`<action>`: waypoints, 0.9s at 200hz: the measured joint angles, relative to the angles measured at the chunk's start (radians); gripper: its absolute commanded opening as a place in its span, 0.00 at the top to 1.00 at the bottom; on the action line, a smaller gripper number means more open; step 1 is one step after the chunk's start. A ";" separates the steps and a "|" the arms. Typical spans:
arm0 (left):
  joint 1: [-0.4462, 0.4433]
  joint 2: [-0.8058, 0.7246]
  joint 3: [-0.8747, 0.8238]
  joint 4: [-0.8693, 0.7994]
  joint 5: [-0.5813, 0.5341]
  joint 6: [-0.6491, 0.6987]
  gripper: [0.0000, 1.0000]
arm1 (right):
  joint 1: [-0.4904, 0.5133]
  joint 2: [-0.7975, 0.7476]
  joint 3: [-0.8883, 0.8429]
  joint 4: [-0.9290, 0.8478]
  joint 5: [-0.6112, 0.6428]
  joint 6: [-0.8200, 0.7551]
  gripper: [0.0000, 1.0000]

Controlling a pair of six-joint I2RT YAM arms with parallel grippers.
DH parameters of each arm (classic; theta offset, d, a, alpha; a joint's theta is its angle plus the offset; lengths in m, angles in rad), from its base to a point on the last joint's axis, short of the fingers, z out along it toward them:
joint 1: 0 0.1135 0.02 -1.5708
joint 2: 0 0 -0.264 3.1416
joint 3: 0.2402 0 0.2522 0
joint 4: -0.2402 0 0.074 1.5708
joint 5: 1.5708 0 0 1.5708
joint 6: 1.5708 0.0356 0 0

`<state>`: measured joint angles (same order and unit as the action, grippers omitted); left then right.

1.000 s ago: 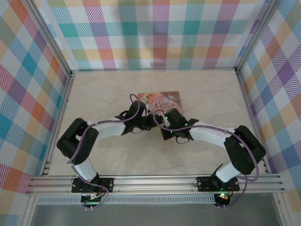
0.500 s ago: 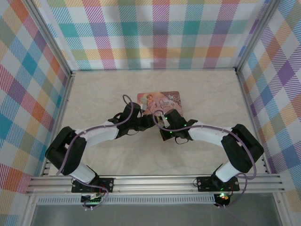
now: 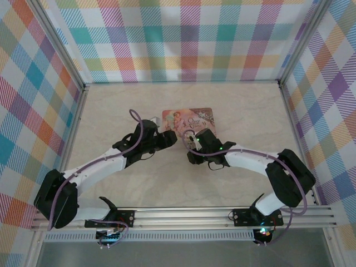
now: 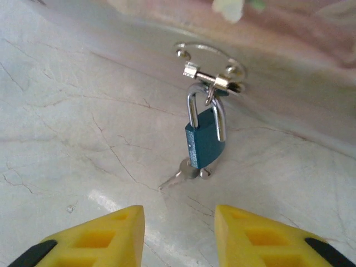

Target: Unlock the padlock with the key

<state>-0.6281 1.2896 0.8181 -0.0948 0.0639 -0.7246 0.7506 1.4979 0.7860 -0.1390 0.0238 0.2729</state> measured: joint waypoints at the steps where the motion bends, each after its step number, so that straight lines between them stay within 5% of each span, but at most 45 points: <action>1: 0.001 0.000 0.001 -0.004 -0.004 0.001 0.33 | 0.000 -0.003 0.000 -0.001 0.002 0.000 0.60; 97: 0.081 0.248 0.184 -0.041 -0.066 0.078 0.37 | -0.016 -0.151 -0.003 -0.083 0.046 0.063 0.54; 180: 0.101 0.441 0.306 -0.035 -0.057 0.091 0.41 | -0.017 -0.079 -0.006 -0.077 0.047 0.061 0.57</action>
<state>-0.5266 1.7302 1.1236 -0.1303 0.0067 -0.6338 0.7334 1.4189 0.7795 -0.2161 0.0704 0.3340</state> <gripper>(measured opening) 0.591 0.440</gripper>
